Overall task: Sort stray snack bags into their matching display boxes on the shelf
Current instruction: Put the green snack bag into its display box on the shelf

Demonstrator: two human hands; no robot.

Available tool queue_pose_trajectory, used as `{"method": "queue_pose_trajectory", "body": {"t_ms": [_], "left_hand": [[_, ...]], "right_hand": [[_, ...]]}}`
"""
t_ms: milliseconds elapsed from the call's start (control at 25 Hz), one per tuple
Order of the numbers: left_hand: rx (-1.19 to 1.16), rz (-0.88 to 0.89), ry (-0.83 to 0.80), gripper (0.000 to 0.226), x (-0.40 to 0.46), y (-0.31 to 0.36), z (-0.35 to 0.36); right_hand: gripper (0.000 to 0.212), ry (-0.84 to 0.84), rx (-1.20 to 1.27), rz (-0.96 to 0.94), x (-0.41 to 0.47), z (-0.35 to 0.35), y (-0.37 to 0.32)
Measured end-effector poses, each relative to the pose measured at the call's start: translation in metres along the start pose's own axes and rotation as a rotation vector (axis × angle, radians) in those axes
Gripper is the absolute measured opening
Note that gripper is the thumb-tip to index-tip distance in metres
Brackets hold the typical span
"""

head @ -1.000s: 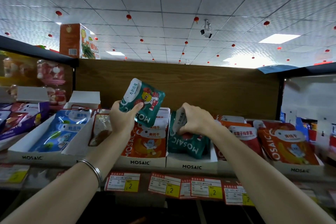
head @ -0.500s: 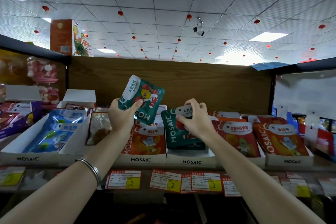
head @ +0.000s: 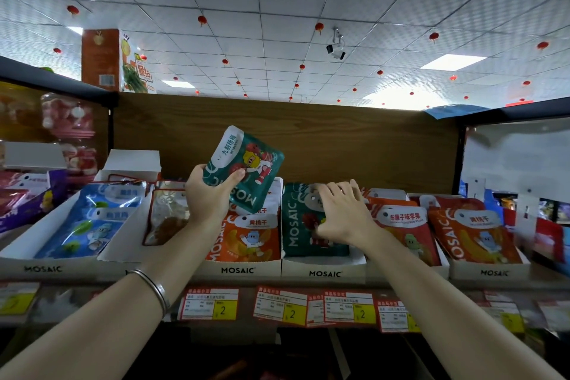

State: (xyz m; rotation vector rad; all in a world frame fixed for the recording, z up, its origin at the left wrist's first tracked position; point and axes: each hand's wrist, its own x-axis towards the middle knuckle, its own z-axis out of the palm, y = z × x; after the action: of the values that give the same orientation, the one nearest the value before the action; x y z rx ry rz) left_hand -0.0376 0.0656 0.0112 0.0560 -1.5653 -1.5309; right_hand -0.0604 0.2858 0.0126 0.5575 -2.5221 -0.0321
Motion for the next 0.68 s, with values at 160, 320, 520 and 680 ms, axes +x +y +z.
{"method": "queue_pose_trajectory", "body": {"t_ms": [160, 320, 520, 680], "left_hand": [[0.012, 0.018, -0.028, 0.04, 0.0, -0.001, -0.001], [-0.016, 0.043, -0.09, 0.036, -0.002, 0.0, 0.001], [-0.1, 0.011, -0.174, 0.038, -0.001, 0.005, 0.003], [-0.108, 0.051, -0.34, 0.037, -0.009, 0.021, 0.018]], "right_hand": [[0.08, -0.08, -0.032, -0.015, 0.003, 0.004, 0.004], [0.087, -0.107, 0.051, -0.012, 0.0, 0.004, 0.006], [0.082, -0.025, 0.209, 0.011, -0.005, 0.002, 0.012], [0.054, 0.243, 0.425, 0.113, -0.012, -0.001, 0.035]]}}
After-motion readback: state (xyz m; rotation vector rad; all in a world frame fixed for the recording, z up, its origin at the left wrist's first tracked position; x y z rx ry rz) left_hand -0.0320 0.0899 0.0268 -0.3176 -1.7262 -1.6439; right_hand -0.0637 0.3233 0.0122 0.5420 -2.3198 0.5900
